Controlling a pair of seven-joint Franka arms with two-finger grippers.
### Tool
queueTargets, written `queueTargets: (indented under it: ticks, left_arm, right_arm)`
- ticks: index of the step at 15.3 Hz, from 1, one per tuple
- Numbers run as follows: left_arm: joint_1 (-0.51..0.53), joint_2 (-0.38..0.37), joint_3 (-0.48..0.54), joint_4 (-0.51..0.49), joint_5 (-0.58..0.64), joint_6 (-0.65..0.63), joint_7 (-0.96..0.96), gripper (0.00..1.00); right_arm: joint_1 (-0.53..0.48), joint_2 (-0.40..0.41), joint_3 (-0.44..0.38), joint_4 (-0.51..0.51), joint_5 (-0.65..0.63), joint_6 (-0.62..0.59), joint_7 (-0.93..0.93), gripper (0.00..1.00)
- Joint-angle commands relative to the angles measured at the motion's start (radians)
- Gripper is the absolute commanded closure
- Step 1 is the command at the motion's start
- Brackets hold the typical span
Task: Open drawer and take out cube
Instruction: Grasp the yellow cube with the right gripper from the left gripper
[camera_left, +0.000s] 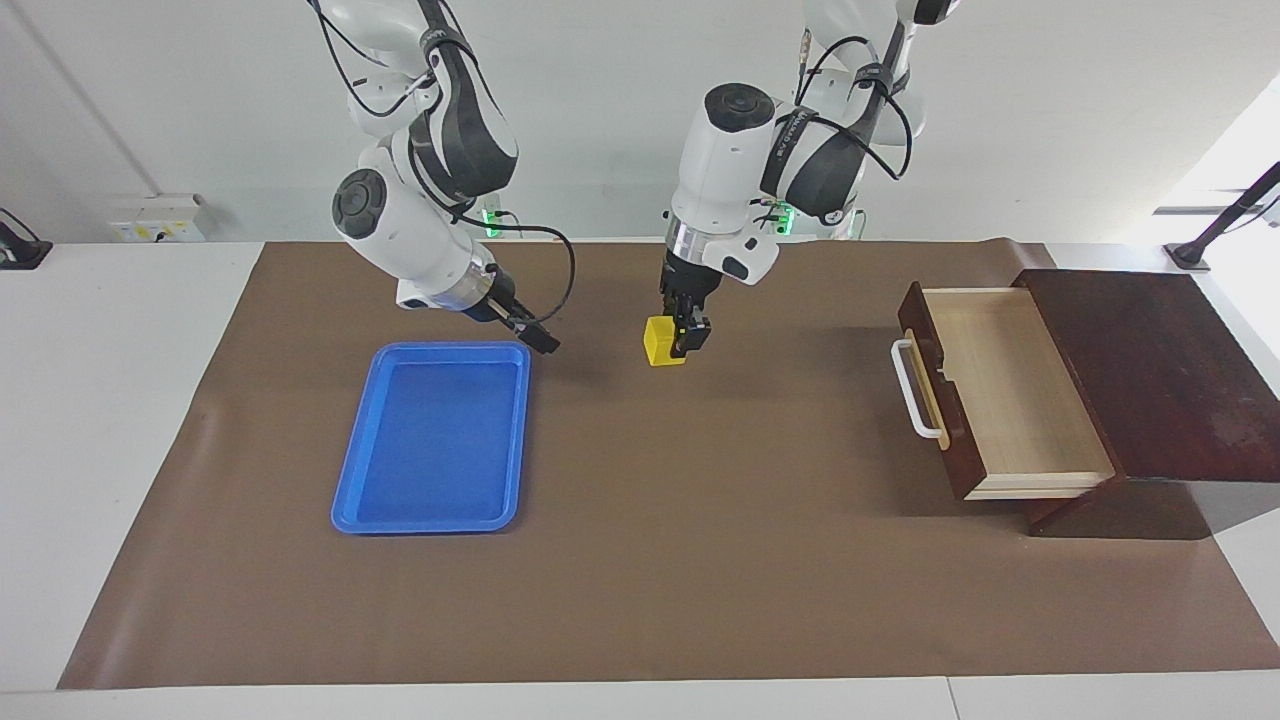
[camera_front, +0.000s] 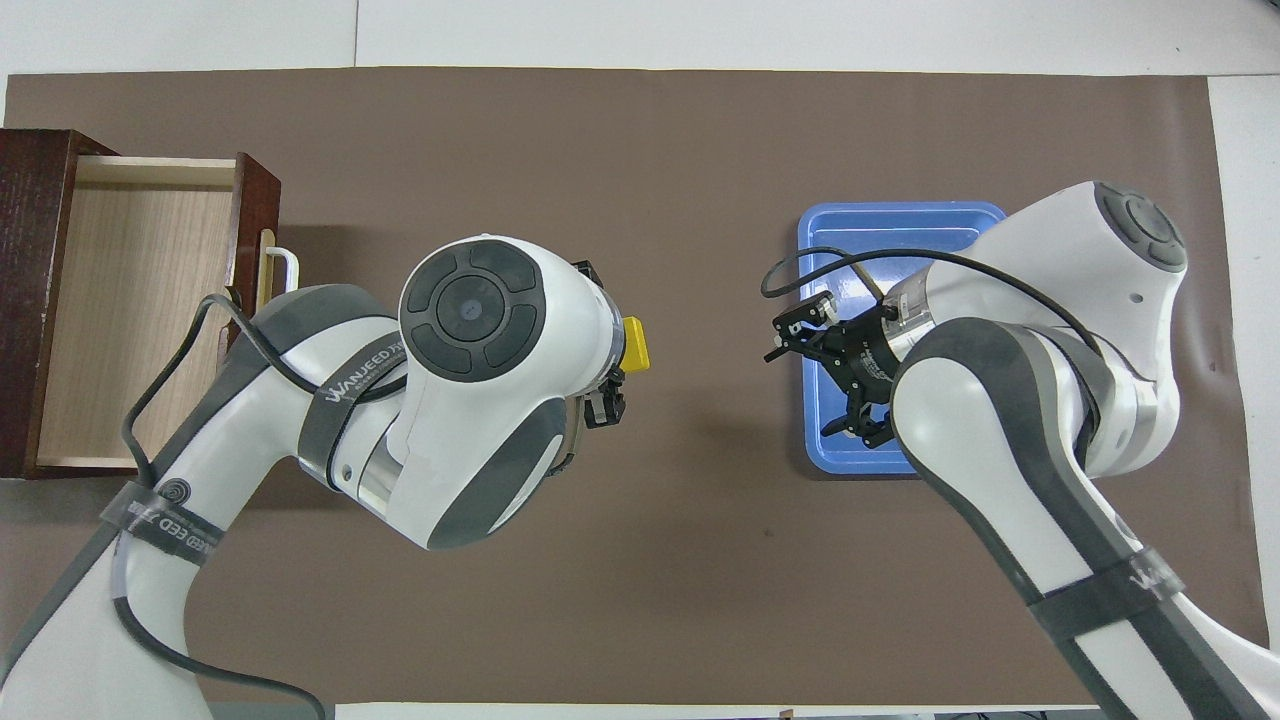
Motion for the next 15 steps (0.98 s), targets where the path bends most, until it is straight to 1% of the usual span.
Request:
queueTargets:
  ticks: [1, 3, 5, 7, 10, 12, 15]
  left_arm:
    - [-0.011, 0.004, 0.009, 0.018, 0.018, -0.029, -0.022, 1.0]
    - [-0.011, 0.001, 0.009, 0.013, 0.018, -0.028, -0.022, 1.0]
    - [-0.011, 0.002, 0.009, 0.013, 0.018, -0.025, -0.022, 1.0]
    - [-0.011, 0.002, 0.009, 0.01, 0.018, -0.025, -0.022, 1.0]
    - [-0.011, 0.001, 0.009, 0.008, 0.018, -0.023, -0.022, 1.0]
    - [-0.01, 0.001, 0.009, 0.007, 0.018, -0.02, -0.022, 1.0]
    - [-0.011, 0.001, 0.009, 0.005, 0.018, -0.019, -0.022, 1.0]
  right_arm:
    - [0.013, 0.017, -0.001, -0.019, 0.105, 0.048, 0.057, 0.0]
    - [0.024, 0.05, -0.001, -0.016, 0.168, 0.089, 0.129, 0.0]
    - [0.057, 0.081, -0.001, -0.013, 0.231, 0.132, 0.167, 0.0]
    - [0.092, 0.106, -0.001, -0.007, 0.242, 0.165, 0.197, 0.0]
    - [0.113, 0.13, -0.001, 0.027, 0.283, 0.168, 0.214, 0.0]
    - [0.123, 0.155, -0.001, 0.082, 0.29, 0.169, 0.284, 0.0]
    - [0.163, 0.164, -0.001, 0.117, 0.291, 0.172, 0.358, 0.0]
